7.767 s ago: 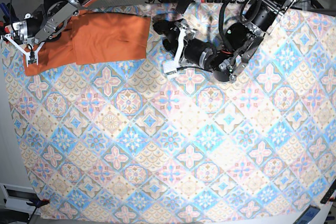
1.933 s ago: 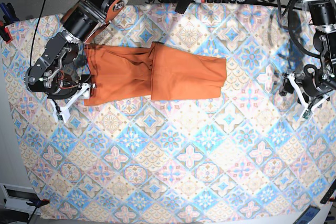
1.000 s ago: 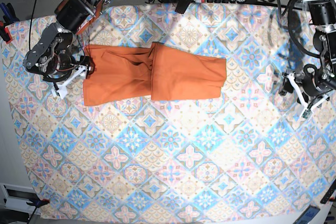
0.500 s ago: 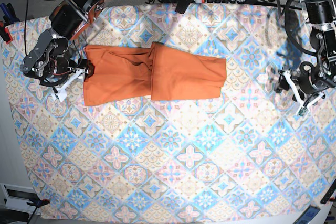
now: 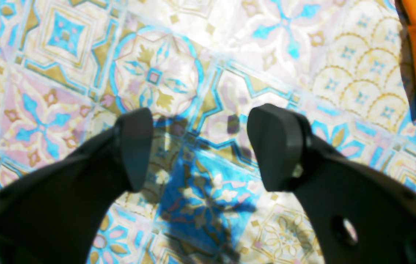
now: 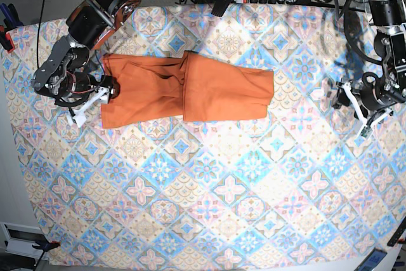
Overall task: Fold the T-shirt properly
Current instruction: 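Grasp the shirt end with the right gripper and push it inward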
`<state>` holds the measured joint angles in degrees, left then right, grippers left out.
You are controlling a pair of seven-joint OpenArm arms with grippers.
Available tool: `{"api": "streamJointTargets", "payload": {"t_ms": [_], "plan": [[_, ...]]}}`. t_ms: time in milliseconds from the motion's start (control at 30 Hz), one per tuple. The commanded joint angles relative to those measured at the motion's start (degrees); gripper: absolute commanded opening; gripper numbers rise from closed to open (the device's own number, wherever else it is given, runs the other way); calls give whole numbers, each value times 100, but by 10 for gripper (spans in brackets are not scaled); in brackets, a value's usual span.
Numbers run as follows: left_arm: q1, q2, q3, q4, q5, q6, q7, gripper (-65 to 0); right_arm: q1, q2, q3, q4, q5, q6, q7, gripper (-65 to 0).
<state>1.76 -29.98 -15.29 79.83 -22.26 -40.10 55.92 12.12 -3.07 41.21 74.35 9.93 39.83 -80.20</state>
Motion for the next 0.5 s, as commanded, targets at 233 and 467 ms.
{"api": "streamJointTargets", "payload": {"t_ms": [233, 467], "plan": [[-75, -119, -40, 91, -46, 10, -76, -235, 67, 48, -178, 51, 497, 17, 20, -224], [-75, -119, -40, 91, -46, 10, -76, -235, -117, 65, -196, 51, 488, 17, 20, -224]]}}
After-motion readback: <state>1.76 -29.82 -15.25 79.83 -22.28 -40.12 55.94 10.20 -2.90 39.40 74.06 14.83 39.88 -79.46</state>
